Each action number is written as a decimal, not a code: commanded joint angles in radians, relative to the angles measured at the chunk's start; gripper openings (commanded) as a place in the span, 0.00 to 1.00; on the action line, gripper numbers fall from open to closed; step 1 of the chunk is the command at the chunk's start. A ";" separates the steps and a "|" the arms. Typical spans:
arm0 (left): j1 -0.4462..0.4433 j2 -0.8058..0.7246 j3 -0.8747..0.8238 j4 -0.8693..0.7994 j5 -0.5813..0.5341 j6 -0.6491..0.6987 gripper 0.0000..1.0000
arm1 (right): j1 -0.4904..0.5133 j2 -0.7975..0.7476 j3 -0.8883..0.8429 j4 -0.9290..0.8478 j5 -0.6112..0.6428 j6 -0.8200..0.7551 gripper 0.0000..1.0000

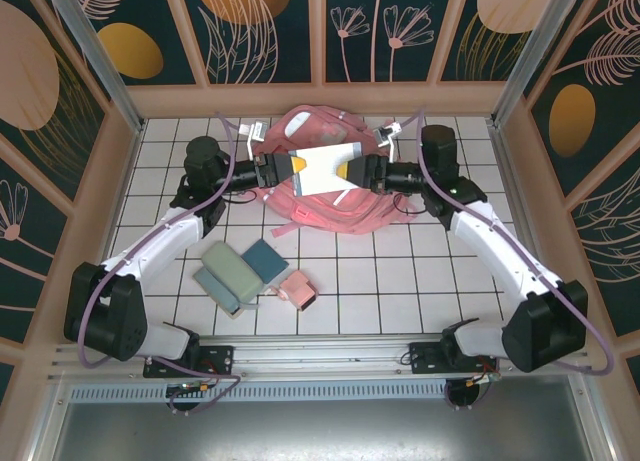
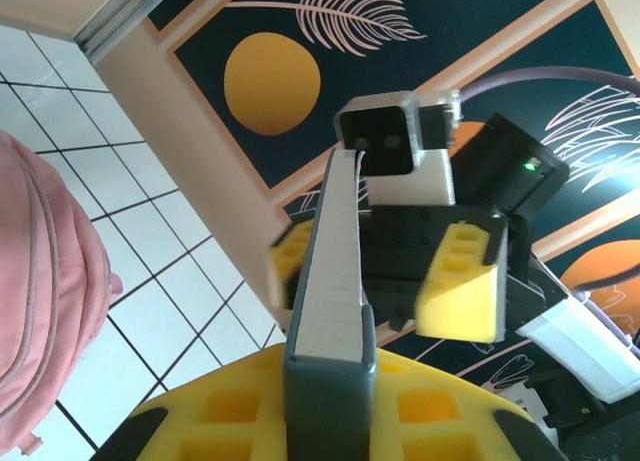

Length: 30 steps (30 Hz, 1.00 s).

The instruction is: Pack the student bag

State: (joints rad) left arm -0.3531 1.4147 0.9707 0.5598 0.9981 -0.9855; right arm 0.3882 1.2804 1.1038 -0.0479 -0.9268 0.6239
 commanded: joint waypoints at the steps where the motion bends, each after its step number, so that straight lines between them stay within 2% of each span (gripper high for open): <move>1: -0.011 0.011 0.046 0.072 0.022 -0.007 0.00 | 0.012 -0.043 0.000 0.065 -0.031 0.034 0.52; 4: -0.018 0.018 0.054 0.069 0.020 -0.005 0.00 | 0.012 -0.053 0.003 0.046 -0.012 0.030 0.38; 8: -0.020 0.022 0.063 0.042 0.012 0.015 0.00 | 0.005 -0.062 0.001 -0.003 0.040 0.012 0.14; 11: -0.021 0.024 0.085 -0.051 -0.023 0.072 0.02 | -0.029 -0.074 -0.023 -0.034 0.079 0.018 0.01; 13: -0.021 0.024 0.120 -0.191 -0.096 0.156 0.39 | -0.063 -0.110 -0.046 -0.059 0.143 0.025 0.00; 14: -0.024 0.027 0.135 -0.234 -0.129 0.189 0.48 | -0.081 -0.131 -0.052 -0.080 0.185 0.022 0.00; 15: -0.026 0.027 0.151 -0.273 -0.168 0.221 0.54 | -0.100 -0.152 -0.047 -0.142 0.281 0.015 0.00; 17: -0.044 0.042 0.219 -0.395 -0.255 0.310 0.58 | -0.139 -0.182 -0.030 -0.275 0.485 0.023 0.00; 19: -0.092 0.098 0.339 -0.569 -0.387 0.420 0.59 | -0.182 -0.207 -0.015 -0.375 0.637 0.035 0.00; 22: -0.179 0.229 0.526 -0.794 -0.610 0.534 0.60 | -0.195 -0.275 -0.015 -0.443 0.860 0.033 0.00; 25: -0.272 0.396 0.695 -0.954 -0.852 0.654 0.63 | -0.205 -0.347 -0.028 -0.460 0.982 0.027 0.00; 28: -0.327 0.518 0.779 -0.990 -0.967 0.707 0.71 | -0.207 -0.396 -0.017 -0.497 1.101 0.018 0.00; 30: -0.344 0.587 0.816 -0.990 -0.994 0.720 0.73 | -0.207 -0.420 -0.009 -0.522 1.164 0.016 0.00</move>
State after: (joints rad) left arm -0.6849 1.9259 1.7439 -0.2806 0.1780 -0.3676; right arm 0.1886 0.8932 1.0649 -0.5270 0.0486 0.6449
